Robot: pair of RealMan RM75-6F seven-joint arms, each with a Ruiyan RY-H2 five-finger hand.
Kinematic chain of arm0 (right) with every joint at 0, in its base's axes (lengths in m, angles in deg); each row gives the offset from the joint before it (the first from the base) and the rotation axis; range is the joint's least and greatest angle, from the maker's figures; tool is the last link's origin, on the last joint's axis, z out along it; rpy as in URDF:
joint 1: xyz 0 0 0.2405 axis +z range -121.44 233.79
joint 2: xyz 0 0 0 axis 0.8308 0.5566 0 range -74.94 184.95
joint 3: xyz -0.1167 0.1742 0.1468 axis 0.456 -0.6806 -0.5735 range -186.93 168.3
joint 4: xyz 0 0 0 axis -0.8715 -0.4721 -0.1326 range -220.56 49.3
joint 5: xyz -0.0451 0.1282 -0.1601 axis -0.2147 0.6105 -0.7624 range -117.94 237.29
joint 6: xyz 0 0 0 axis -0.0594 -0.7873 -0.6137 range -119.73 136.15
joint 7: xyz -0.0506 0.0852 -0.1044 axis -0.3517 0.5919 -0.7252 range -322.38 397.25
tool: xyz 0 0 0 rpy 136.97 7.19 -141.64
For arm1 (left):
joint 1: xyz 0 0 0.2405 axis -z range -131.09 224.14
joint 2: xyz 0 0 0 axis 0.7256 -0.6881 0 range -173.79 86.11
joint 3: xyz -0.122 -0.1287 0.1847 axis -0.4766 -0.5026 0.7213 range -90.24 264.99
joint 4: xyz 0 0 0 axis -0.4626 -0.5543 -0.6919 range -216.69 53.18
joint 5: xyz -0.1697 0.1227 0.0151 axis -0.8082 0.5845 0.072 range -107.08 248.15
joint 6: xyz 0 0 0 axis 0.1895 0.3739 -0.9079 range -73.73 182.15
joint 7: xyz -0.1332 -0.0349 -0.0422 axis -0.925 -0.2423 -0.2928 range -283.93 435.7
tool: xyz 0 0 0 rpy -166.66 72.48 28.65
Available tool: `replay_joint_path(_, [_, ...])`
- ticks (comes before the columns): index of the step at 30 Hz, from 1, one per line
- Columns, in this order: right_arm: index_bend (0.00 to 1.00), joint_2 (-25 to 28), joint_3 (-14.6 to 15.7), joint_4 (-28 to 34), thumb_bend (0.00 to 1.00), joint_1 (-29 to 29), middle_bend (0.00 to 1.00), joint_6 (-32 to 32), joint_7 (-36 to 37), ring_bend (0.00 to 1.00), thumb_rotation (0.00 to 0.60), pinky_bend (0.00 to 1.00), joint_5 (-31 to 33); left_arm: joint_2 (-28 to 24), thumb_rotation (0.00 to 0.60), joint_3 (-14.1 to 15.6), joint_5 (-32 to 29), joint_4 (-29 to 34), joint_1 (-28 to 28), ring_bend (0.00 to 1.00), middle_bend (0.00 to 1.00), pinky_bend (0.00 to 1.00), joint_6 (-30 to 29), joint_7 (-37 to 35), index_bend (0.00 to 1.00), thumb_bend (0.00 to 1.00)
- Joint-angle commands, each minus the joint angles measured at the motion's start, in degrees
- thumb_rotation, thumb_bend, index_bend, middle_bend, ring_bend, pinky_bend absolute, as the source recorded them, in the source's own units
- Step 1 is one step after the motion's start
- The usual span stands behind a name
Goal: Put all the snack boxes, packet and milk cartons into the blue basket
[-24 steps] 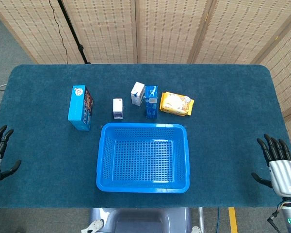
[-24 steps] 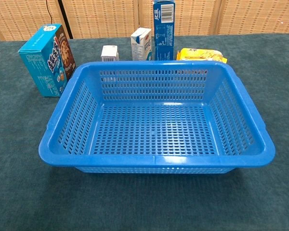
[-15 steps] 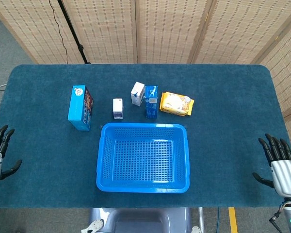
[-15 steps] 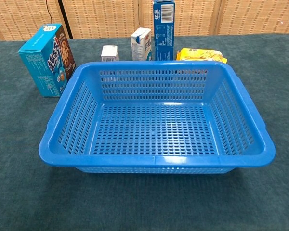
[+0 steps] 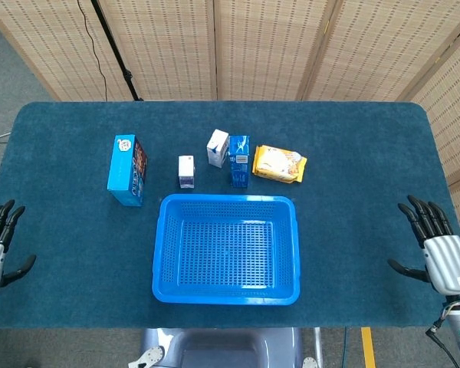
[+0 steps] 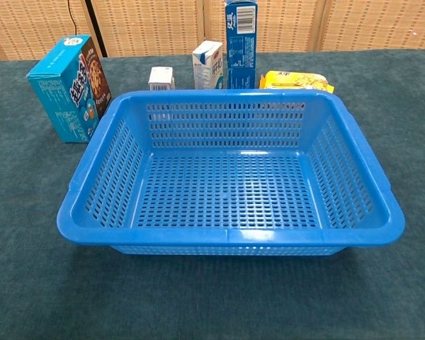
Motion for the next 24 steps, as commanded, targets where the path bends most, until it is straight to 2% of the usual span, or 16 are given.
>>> replay_joint_path(1, [0.00, 1.8, -1.1, -0.9, 0.00, 4.1, 0.00, 3.1, 9.7, 0.00, 0.600, 0.00, -1.4, -0.2, 0.600, -0.2, -0.5, 0.4, 0.2, 0.00, 0.00, 0.00, 0.5, 0.2, 0.00, 0.24])
replay_joint_path(3, [0.00, 3.0, -2.3, -0.5, 0.00, 8.4, 0.00, 6.3, 18.6, 0.00, 0.600, 0.00, -2.4, -0.6, 0.600, -0.4, -1.7, 1.0, 0.3, 0.00, 0.00, 0.00, 1.3, 0.0, 0.00, 0.24])
replay_joint_path(5, [0.00, 3.5, -3.1, -1.1, 0.00, 11.3, 0.00, 8.6, 24.1, 0.00, 0.600, 0.00, -2.7, -1.0, 0.600, -0.5, -2.3, 1.6, 0.4, 0.00, 0.00, 0.00, 1.8, -0.2, 0.00, 0.24])
replay_joint_path(8, [0.00, 3.2, -4.4, -1.4, 0.00, 14.7, 0.00, 11.0, 28.7, 0.00, 0.600, 0.00, -2.3, -1.2, 0.600, -0.7, -2.6, 1.9, 0.5, 0.00, 0.00, 0.00, 1.9, 0.0, 0.00, 0.24])
replay_joint_path(17, [0.00, 0.6, -8.8, -1.8, 0.00, 25.0, 0.00, 20.6, 31.4, 0.00, 0.600, 0.00, 2.2, -0.9, 0.600, -1.3, -4.0, 2.4, 0.9, 0.00, 0.00, 0.00, 2.8, 1.2, 0.00, 0.24])
replay_joint_path(24, [0.00, -4.7, -10.2, -7.4, 0.00, 34.5, 0.00, 32.0, 32.8, 0.00, 0.600, 0.00, 5.3, -0.4, 0.600, -2.4, -7.3, 2.6, 1.8, 0.00, 0.00, 0.00, 4.7, 3.1, 0.00, 0.24])
